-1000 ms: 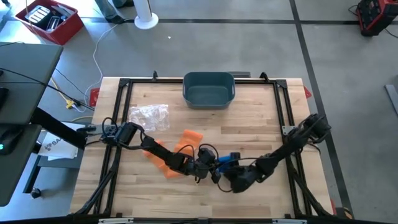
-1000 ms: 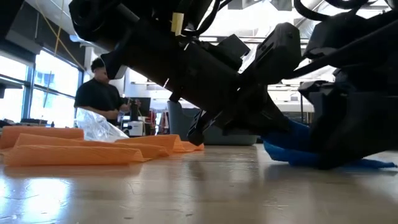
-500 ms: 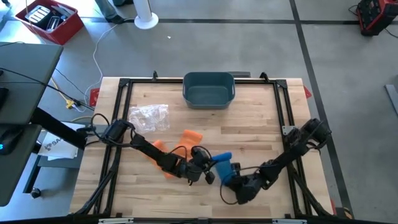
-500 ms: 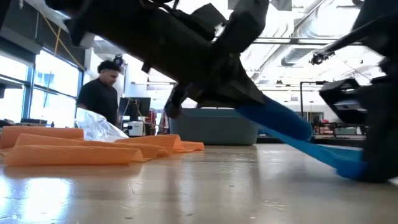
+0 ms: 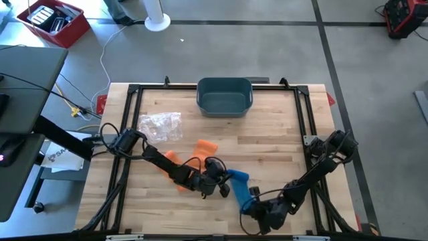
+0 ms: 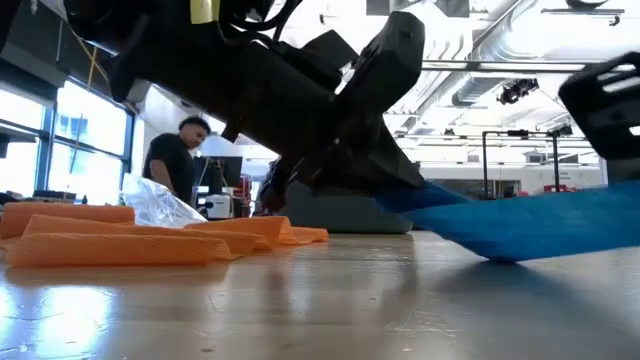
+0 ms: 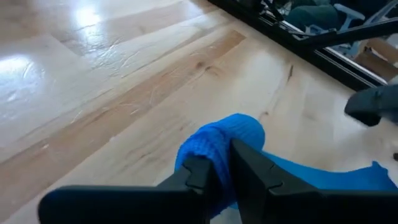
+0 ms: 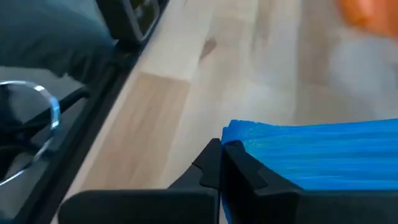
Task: Roll bandage
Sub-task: Roll the blue bandage
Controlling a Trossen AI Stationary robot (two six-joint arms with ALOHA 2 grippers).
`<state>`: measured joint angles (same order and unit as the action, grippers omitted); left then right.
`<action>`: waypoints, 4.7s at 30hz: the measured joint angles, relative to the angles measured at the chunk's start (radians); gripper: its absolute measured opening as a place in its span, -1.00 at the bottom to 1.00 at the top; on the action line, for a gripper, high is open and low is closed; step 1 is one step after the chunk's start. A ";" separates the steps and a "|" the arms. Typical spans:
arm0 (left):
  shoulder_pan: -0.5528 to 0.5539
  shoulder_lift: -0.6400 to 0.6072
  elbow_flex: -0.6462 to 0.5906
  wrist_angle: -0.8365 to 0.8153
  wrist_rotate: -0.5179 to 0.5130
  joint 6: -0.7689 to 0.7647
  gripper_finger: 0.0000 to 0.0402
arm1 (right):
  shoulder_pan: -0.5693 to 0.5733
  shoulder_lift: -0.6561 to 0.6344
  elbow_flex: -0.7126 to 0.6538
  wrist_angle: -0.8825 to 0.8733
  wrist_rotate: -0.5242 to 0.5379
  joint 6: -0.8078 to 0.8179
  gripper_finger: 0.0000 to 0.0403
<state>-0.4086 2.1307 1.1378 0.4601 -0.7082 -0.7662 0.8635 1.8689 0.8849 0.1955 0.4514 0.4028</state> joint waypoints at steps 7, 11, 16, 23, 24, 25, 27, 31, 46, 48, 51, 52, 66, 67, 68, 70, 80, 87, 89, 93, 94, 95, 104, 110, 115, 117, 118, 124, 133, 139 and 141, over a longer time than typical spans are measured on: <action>-0.012 0.000 0.000 0.041 0.002 0.090 -0.97 | -0.025 -0.006 0.057 -0.089 0.194 0.015 -1.00; -0.015 0.000 0.000 0.040 0.003 0.098 -0.97 | -0.023 -0.015 0.139 -0.218 0.272 0.003 -1.00; -0.026 0.000 0.000 0.049 0.004 0.148 -0.97 | -0.025 -0.017 0.254 -0.544 0.383 0.104 -1.00; -0.043 0.000 -0.001 0.064 0.016 0.178 -0.97 | -0.014 -0.017 0.371 -0.829 0.428 0.228 -1.00; -0.045 0.000 -0.001 0.067 0.021 0.187 -0.97 | -0.010 -0.017 0.380 -0.852 0.429 0.227 -1.00; -0.048 0.000 -0.001 0.069 0.029 0.196 -0.97 | -0.008 -0.018 0.390 -0.877 0.429 0.228 -1.00; -0.051 0.000 -0.001 0.075 0.060 0.219 -0.97 | -0.005 -0.029 0.402 -0.909 0.428 0.252 -1.00; -0.065 0.000 0.000 0.118 0.137 0.293 -0.97 | 0.002 -0.071 0.405 -0.937 0.434 0.296 -1.00; -0.089 0.000 0.000 0.232 0.205 0.422 -0.97 | -0.064 -0.104 0.353 -1.026 0.377 0.316 -1.00; -0.089 0.000 0.000 0.229 0.214 0.421 -0.97 | -0.074 -0.104 0.316 -0.980 0.358 0.314 -1.00; -0.089 0.000 0.000 0.225 0.241 0.418 -0.97 | -0.079 -0.104 0.272 -0.898 0.356 0.311 -1.00; -0.089 0.000 0.000 0.223 0.246 0.412 -0.97 | -0.079 -0.104 0.260 -0.857 0.359 0.302 -1.00; -0.090 0.000 0.000 0.217 0.334 0.404 -0.97 | -0.084 -0.108 0.245 -0.735 0.390 0.227 -1.00; -0.092 0.000 0.000 0.220 0.343 0.404 -0.97 | -0.083 -0.108 0.245 -0.741 0.400 0.234 -1.00; -0.094 0.000 0.000 0.221 0.352 0.404 -0.97 | -0.080 -0.108 0.246 -0.749 0.412 0.244 -1.00; -0.093 0.000 0.000 0.221 0.357 0.410 -0.97 | -0.074 -0.108 0.246 -0.779 0.431 0.262 -1.00; -0.101 0.000 0.000 0.223 0.514 0.399 -0.97 | -0.078 -0.111 0.246 -0.837 0.393 0.324 -0.87; -0.101 0.000 0.000 0.244 0.568 0.394 -0.97 | -0.074 -0.111 0.246 -0.820 0.367 0.307 -0.43; -0.104 0.000 0.000 0.246 0.569 0.393 -0.97 | -0.074 -0.111 0.246 -0.821 0.374 0.305 -0.33; -0.110 0.000 0.000 0.226 0.531 0.375 -0.97 | -0.043 -0.113 0.246 -0.820 0.386 0.310 -0.23; -0.112 0.000 0.000 0.218 0.513 0.375 -0.97 | -0.032 -0.115 0.246 -0.817 0.385 0.301 -0.22; -0.112 0.000 0.000 0.211 0.498 0.375 -0.97 | -0.016 -0.115 0.246 -0.812 0.383 0.296 -0.22; -0.094 0.000 0.000 0.190 0.477 0.341 -0.97 | 0.072 -0.111 0.246 -0.598 0.194 0.195 -0.21; -0.095 0.000 0.000 0.191 0.451 0.328 -0.97 | 0.042 -0.040 0.246 -0.496 0.213 0.150 -0.21; -0.092 0.000 0.001 0.188 0.451 0.330 -0.97 | 0.003 0.007 0.246 -0.407 0.187 0.087 -0.25; -0.092 0.000 0.001 0.189 0.451 0.325 -0.97 | -0.009 0.014 0.246 -0.395 0.195 0.090 -0.31; -0.092 0.000 0.001 0.185 0.448 0.324 -0.97 | -0.017 0.018 0.246 -0.399 0.195 0.095 -0.36; -0.101 0.001 0.000 0.188 0.315 0.322 -0.97 | -0.021 0.023 0.246 -0.384 0.184 0.083 -0.88; -0.102 -0.001 0.001 0.264 0.025 0.316 -0.97 | 0.037 0.023 0.246 -0.265 0.097 0.003 -0.99; -0.089 -0.002 0.001 0.507 0.016 0.270 -0.97 | 0.032 0.032 0.246 -0.267 0.098 -0.007 -0.99; -0.092 -0.003 0.001 0.600 0.015 0.273 -0.97 | 0.023 0.047 0.246 -0.267 0.105 -0.012 -1.00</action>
<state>-0.5001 2.1275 1.1385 1.0600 -0.6935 -0.4933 0.8863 1.9159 1.1309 -0.0712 0.5560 0.3912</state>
